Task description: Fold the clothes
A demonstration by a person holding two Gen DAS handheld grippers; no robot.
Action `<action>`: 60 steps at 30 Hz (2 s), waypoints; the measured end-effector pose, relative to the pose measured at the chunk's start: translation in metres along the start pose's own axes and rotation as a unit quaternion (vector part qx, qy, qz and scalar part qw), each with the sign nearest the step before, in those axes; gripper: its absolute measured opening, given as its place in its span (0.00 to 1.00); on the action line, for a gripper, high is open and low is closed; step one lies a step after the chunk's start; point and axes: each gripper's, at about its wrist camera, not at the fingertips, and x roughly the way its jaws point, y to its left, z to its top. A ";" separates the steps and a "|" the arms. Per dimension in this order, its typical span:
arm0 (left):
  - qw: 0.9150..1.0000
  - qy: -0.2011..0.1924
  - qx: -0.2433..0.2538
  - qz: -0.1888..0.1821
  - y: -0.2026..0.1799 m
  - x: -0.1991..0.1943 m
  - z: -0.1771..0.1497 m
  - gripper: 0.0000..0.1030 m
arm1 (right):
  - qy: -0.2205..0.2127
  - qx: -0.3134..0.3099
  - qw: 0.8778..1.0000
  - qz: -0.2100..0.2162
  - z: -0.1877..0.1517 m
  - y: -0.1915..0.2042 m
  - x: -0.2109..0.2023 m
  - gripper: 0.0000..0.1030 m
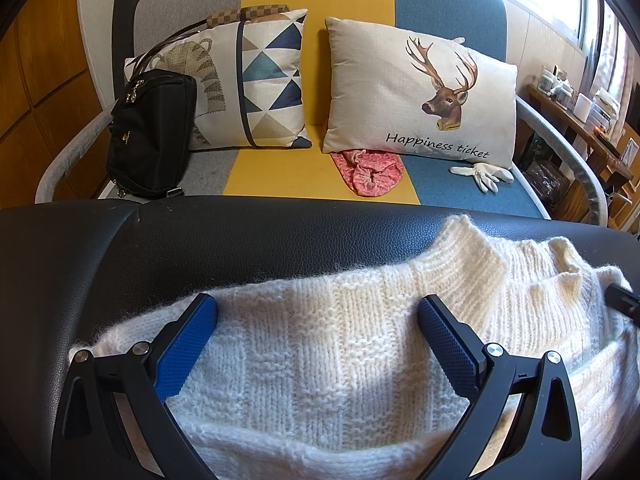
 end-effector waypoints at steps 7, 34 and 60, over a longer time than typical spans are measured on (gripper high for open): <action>1.000 -0.001 -0.001 0.000 0.000 0.000 -0.001 0.99 | -0.017 0.031 0.999 -0.040 -0.008 -0.015 0.003 0.04; 0.999 0.006 -0.016 0.038 0.054 -0.027 -0.021 0.99 | -0.028 0.043 0.997 -0.052 -0.025 -0.054 -0.033 0.13; 0.998 -0.002 0.012 -0.058 0.102 -0.162 -0.088 1.00 | 0.005 0.004 0.997 0.076 -0.119 -0.027 -0.167 0.25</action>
